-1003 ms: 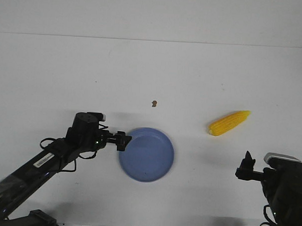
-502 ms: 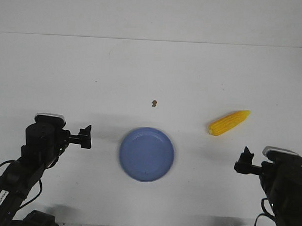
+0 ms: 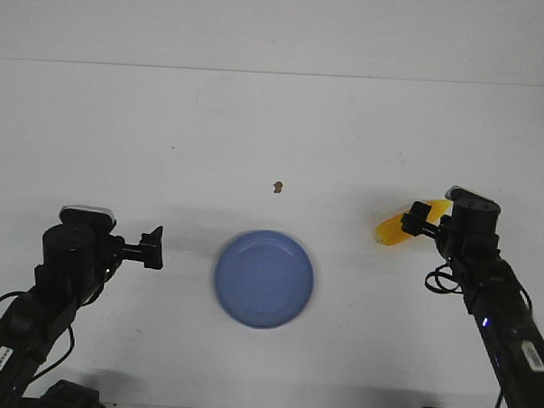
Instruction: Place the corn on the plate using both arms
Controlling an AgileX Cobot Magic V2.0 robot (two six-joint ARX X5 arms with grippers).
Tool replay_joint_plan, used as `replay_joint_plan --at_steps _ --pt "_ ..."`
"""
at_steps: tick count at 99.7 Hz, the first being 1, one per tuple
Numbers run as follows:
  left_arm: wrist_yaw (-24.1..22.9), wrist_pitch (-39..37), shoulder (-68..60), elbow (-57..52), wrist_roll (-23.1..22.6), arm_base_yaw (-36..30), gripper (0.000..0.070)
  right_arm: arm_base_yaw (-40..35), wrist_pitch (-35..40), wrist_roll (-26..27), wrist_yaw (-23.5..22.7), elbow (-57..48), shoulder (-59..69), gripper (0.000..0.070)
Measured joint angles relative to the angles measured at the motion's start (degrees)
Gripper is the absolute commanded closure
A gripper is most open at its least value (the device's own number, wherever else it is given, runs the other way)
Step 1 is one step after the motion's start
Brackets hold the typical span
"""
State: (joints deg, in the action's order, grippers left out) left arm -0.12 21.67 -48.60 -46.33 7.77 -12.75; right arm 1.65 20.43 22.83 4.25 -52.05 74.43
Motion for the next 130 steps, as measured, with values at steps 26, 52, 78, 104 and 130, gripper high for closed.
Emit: replay_joint_plan --at_steps 26,52,78,104,130 --pt "0.02 0.22 0.0 0.0 -0.42 0.0 0.0066 0.98 -8.66 4.61 -5.88 -0.15 9.88 0.0112" --pt "0.0 0.26 0.0 0.0 -0.42 0.0 0.0068 0.98 -8.7 6.01 -9.31 -0.42 14.97 0.0314" --pt "0.0 0.26 0.0 0.0 -0.44 0.0 0.0068 0.24 -5.25 5.62 -14.67 -0.42 12.81 0.0487" --pt "0.0 0.26 0.0 0.0 -0.44 0.0 0.0068 -10.93 0.42 2.89 -16.55 -0.55 -1.95 0.0486" --pt "0.0 0.26 0.0 0.0 -0.44 0.0 0.0068 -28.52 3.8 2.08 -15.54 -0.7 -1.92 0.0483"
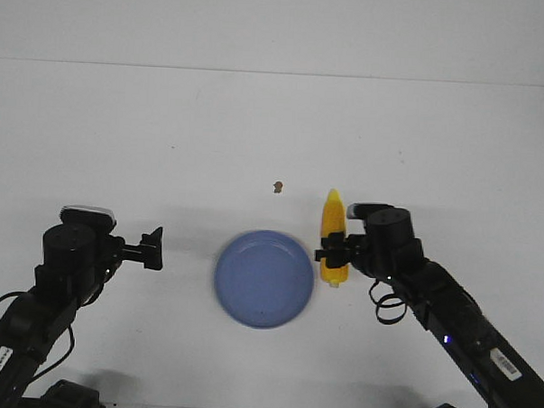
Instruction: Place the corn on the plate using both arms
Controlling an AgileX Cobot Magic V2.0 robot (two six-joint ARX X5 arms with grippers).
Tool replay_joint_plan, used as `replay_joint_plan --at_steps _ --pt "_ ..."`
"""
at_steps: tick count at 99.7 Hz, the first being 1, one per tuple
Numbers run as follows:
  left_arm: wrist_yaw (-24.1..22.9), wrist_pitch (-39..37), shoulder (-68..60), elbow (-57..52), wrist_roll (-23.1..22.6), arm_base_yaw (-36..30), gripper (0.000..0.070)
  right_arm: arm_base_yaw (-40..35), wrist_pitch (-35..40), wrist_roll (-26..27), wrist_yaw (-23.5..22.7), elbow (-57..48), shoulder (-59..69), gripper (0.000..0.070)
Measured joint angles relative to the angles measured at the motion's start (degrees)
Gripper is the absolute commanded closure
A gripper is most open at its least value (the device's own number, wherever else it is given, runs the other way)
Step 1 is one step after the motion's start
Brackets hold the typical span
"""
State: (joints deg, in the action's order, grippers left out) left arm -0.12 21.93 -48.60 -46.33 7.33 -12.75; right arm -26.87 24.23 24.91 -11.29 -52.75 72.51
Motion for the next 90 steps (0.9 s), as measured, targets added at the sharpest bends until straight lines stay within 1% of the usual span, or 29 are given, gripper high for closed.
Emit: replay_joint_plan --at_steps 11,19,23,31,38,44,47,55,72,81,90 --pt "0.0 0.0 0.0 0.0 0.0 0.0 0.0068 -5.86 -1.97 0.04 2.82 0.0 2.91 0.0472" --pt "0.02 0.02 0.0 0.0 0.0 0.0 0.0068 -8.9 -3.5 0.24 3.69 0.0 5.66 0.0421" --pt "0.0 0.02 0.0 0.0 0.02 0.0 0.0068 -10.03 -4.11 0.42 3.76 0.0 7.19 0.0374" --pt "0.0 0.04 0.0 0.0 0.02 0.0 0.0068 -11.67 -4.98 0.5 3.85 0.0 10.19 0.0237" --pt "0.0 0.11 0.0 0.0 0.0 0.0 0.0068 -12.74 -5.29 0.9 4.0 0.02 12.31 0.0139" --pt "0.0 0.37 0.0 0.0 0.0 0.0 0.0068 -13.18 -5.27 1.22 4.31 0.09 12.87 0.007" --pt "0.0 0.52 0.0 0.0 0.0 0.0 0.0068 -13.49 -5.46 1.38 4.72 0.09 12.87 0.0051" --pt "0.0 0.63 0.0 0.0 0.0 0.0 0.0069 -13.97 -6.99 1.57 5.55 0.09 12.31 0.004" --pt "0.0 0.66 0.0 0.0 0.0 0.0 0.0077 -12.46 -6.6 1.14 6.69 0.09 6.12 0.004" --pt "0.0 0.55 0.0 0.0 0.02 0.0 0.0076 -9.7 -4.33 -0.17 7.45 0.09 1.4 0.004" --pt "0.0 -0.63 0.02 0.0 0.02 0.0 0.0076 -6.19 -0.48 -2.49 10.95 0.09 -3.28 0.004"
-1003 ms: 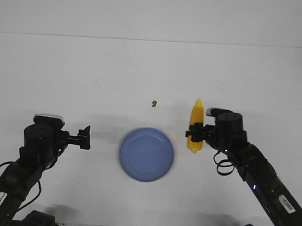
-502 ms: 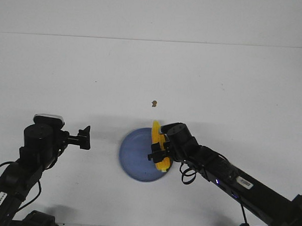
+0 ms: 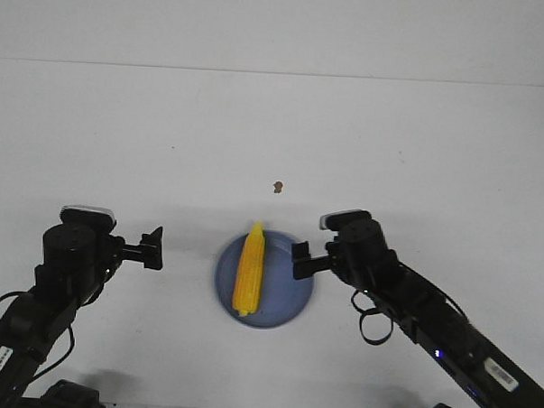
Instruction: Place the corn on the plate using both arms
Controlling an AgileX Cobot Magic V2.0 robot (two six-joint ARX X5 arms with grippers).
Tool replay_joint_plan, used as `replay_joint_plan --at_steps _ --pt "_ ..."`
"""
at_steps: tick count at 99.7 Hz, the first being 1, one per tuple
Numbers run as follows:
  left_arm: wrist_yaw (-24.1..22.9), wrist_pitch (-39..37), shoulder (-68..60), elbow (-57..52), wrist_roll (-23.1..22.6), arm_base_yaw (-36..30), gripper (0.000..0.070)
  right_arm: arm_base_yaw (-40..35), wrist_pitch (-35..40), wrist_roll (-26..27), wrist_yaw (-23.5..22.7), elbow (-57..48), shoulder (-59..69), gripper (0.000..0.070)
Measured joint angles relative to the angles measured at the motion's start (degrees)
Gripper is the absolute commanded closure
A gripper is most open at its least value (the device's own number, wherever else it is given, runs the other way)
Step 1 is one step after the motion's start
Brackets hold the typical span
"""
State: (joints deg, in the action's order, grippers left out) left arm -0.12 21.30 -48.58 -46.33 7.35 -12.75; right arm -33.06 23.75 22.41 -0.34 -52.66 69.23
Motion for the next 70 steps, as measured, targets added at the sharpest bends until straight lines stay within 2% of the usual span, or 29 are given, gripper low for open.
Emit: replay_joint_plan --at_steps 14,38,53,70 --pt "0.0 -0.28 0.22 0.0 -0.02 0.0 0.0076 5.99 5.51 -4.7 6.14 0.0 -9.03 0.004" --pt "-0.09 -0.09 3.45 0.0 0.0 0.0 0.0076 14.93 12.74 -11.26 13.2 0.55 -26.32 0.0041" --pt "-1.92 -0.31 9.38 1.68 -0.04 0.0 0.0076 17.68 15.54 -13.31 14.21 4.31 -37.46 0.0043" --pt "-2.27 -0.02 17.29 8.79 -0.04 0.0 0.0078 18.45 18.75 -14.36 15.61 9.79 -49.51 0.0044"
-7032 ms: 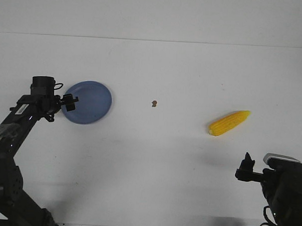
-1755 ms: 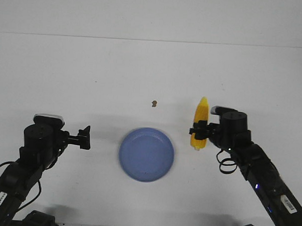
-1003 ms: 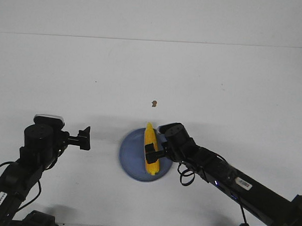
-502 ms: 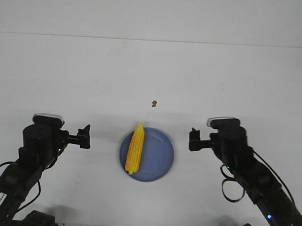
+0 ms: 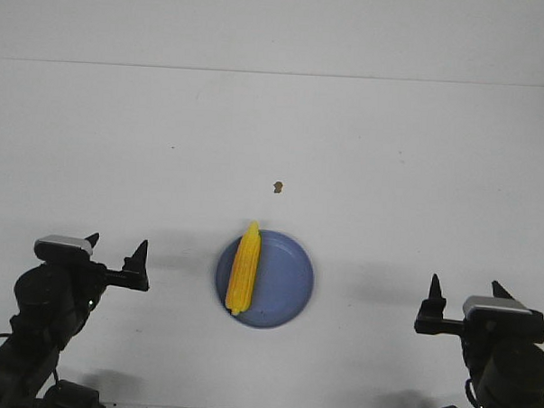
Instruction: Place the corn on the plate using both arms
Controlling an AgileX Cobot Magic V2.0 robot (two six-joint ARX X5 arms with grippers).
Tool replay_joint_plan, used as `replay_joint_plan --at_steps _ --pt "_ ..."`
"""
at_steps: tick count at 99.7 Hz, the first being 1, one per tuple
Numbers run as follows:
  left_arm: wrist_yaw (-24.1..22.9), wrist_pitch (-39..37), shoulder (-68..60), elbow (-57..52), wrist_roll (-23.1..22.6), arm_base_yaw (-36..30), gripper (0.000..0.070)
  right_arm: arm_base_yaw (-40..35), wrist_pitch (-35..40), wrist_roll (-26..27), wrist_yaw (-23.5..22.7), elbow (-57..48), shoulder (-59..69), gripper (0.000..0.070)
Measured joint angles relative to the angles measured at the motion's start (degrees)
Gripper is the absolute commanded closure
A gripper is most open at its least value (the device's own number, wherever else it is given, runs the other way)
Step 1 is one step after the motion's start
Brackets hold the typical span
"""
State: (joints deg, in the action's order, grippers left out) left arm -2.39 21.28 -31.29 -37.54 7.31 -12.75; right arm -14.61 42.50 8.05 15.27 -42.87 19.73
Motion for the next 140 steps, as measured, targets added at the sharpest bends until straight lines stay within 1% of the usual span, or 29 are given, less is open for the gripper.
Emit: replay_joint_plan --at_steps 8,16,21,23,34,37,40,46,50,52,75,80,140 --pt "-0.09 0.72 4.26 3.54 0.02 0.0 0.008 0.0 1.81 -0.46 -0.02 2.4 -4.68 0.0044" --pt "-0.11 1.97 8.26 5.49 0.7 0.0 0.0081 0.0 2.01 -1.01 -0.02 4.22 -8.72 0.0046" --pt "-0.13 2.84 10.16 5.57 0.98 0.0 0.0094 0.0 1.84 -1.27 -0.02 4.85 -10.67 0.0062" --pt "-0.11 2.86 10.82 5.57 1.01 0.0 0.0115 0.0 1.84 -1.33 -0.02 4.92 -11.28 0.0078" --pt "-0.26 2.73 13.4 5.51 1.16 0.0 0.0287 0.0 1.11 -1.9 0.0 4.92 -12.59 0.0187" --pt "-0.26 2.75 13.66 5.46 1.16 0.0 0.0331 0.0 1.11 -2.12 -0.04 4.92 -12.57 0.0236" --pt "-0.26 2.73 13.79 5.46 1.16 0.0 0.0382 0.0 1.11 -2.34 -0.02 4.92 -12.55 0.0306" --pt "-0.26 2.73 13.86 5.46 1.16 0.0 0.0516 0.0 0.81 -2.6 -0.02 4.92 -12.55 0.0501" --pt "-0.26 2.75 13.86 5.46 1.16 0.0 0.0634 0.0 0.46 -2.73 -0.02 4.92 -12.55 0.0642" --pt "-0.26 2.75 13.86 5.46 1.14 0.0 0.0699 0.0 0.24 -2.8 -0.02 4.92 -12.55 0.07" --pt "-0.26 1.75 13.94 5.46 1.18 0.0 0.0693 0.0 -2.84 -3.34 -0.02 4.92 -12.55 0.07" --pt "-0.26 1.77 14.01 5.46 1.16 0.0 0.0684 0.0 -2.84 -3.34 -0.02 4.92 -12.55 0.07" --pt "-0.26 1.77 14.12 5.46 1.16 0.0 0.0684 0.0 -2.84 -3.34 -0.02 4.92 -12.55 0.07"
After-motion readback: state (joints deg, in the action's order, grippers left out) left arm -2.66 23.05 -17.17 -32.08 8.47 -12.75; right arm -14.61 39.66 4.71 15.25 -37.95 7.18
